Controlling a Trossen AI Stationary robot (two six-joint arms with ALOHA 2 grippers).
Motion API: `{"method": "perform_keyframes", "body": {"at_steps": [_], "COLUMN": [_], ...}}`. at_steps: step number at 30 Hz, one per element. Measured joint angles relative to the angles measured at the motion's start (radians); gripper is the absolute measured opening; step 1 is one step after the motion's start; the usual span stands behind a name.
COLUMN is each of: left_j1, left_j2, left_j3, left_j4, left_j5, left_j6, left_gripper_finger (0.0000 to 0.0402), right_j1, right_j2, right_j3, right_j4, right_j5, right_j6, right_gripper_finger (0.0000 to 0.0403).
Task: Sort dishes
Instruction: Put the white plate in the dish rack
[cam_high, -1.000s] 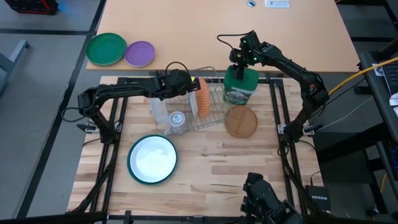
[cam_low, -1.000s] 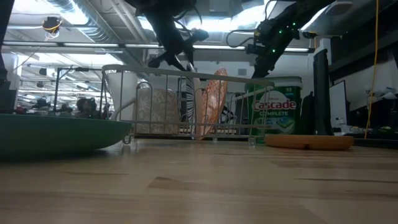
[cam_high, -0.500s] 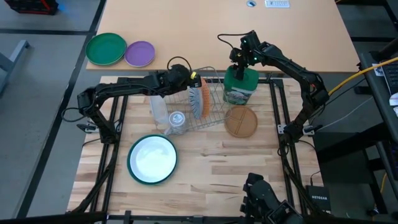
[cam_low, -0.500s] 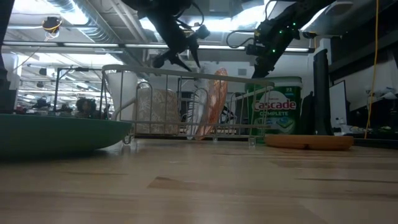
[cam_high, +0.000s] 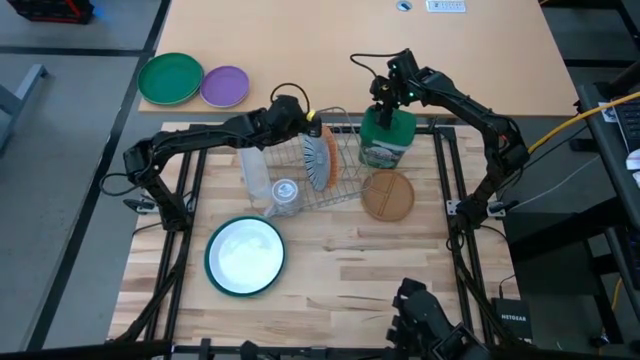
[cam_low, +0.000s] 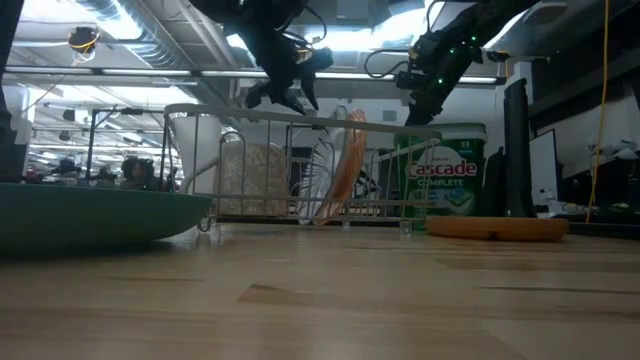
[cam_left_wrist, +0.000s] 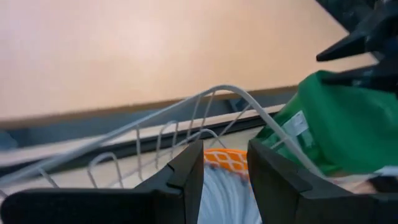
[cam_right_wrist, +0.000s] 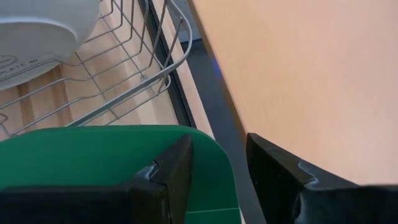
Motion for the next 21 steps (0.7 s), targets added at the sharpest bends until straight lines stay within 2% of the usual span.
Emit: {"method": "perform_keyframes", "body": {"at_steps": [3,7,15,21], "left_j1": [0.001,-0.004,-0.027,-0.053], "left_j2": [-0.002,-0.010,-0.041,-0.072], "left_j3": [0.000,0.000,0.000,0.000], "left_j4": [0.000,0.001,0.006,-0.018], "left_j5": [0.003,0.067,0.305,0.525], "left_j6": [0.090,0.180,0.327,0.458], "left_gripper_finger": [0.0113,0.0113,0.0113,0.0113], "right_j1": [0.000,0.000,0.000,0.002], "right_j2": [-0.011,-0.036,-0.107,-0.150], "right_j3": [0.000,-0.001,-0.001,-0.001], "right_j4": [-0.008,-0.007,-0.031,-0.192], "right_j5": [0.000,0.000,0.000,-0.009], "right_j6": [0.016,0.018,0.067,0.119], "right_gripper_finger": [0.0156,0.0156,0.0156,0.0156]}}
